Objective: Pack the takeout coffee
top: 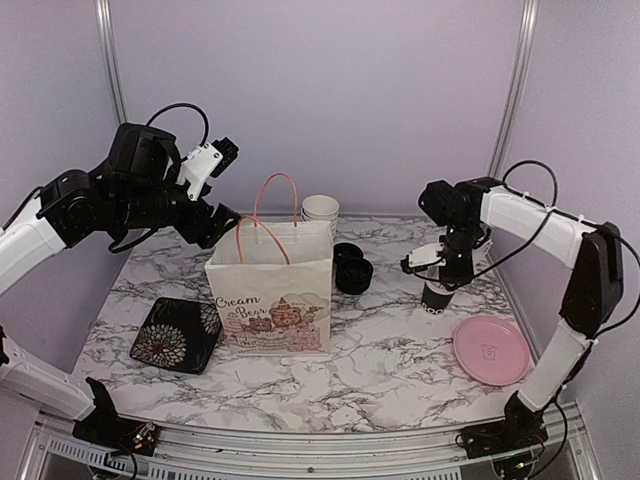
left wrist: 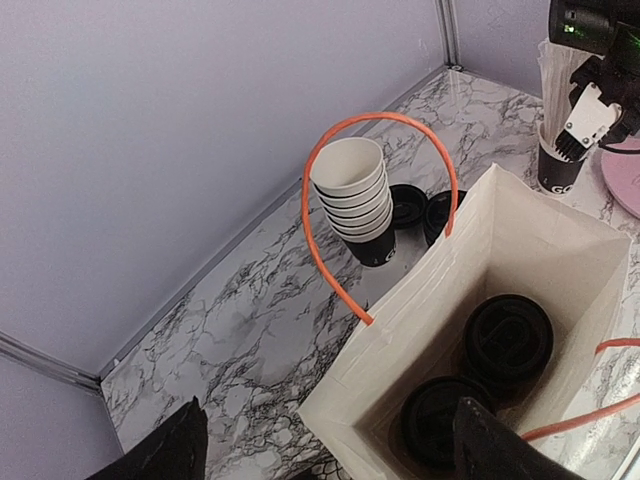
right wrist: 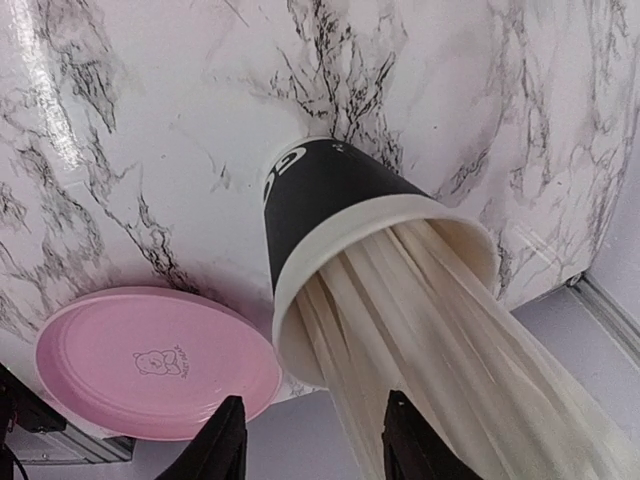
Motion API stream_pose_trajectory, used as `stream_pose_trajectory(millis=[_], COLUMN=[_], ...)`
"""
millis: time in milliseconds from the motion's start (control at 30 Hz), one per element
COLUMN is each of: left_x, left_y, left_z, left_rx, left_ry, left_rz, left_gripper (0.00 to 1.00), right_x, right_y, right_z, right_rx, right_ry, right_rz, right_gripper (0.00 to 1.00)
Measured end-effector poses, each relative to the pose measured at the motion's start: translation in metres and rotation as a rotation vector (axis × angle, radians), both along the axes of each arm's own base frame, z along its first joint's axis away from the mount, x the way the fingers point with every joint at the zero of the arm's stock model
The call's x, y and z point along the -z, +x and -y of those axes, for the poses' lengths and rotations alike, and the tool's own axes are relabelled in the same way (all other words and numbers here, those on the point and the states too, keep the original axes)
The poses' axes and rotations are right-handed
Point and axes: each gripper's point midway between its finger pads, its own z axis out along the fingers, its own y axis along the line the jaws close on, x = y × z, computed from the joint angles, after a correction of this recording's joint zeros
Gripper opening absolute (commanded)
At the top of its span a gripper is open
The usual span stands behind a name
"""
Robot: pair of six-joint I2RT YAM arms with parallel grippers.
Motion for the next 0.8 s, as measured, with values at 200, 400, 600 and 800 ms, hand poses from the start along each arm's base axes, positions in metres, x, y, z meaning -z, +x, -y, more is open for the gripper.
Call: stream_pose_trajectory(millis=[200,400,600,800], left_x=[-0.012,-0.026,-0.035,-0.038], left_y=[-0.004,-0.009,-0.011,-0.013], left_z=[0.002,0.008,0.006,0.004], left_rx=[0.014,0.032,0.021,0.008], left_ry=[-0.048,-0.119,-0.166,-0.192], left_rz=[-0.001,-0.013,-0.014,-0.019], left_gripper=[0.87,0.85,0.83,0.82], right_x=[-0.055,-0.097,-0.137,-0.152], right_y=[-0.01,-0.01,0.043,0.066], right_z=[-0.018,-0.037,0.003,0.024], right_rx=[-0.01,0.033,0.268,0.422], right_ry=[0.19,0.45,0.642,0.755], right_rz=[0.124,0.211,0.45,0.54], right_gripper=[0.49,0.44,0.38,0.4])
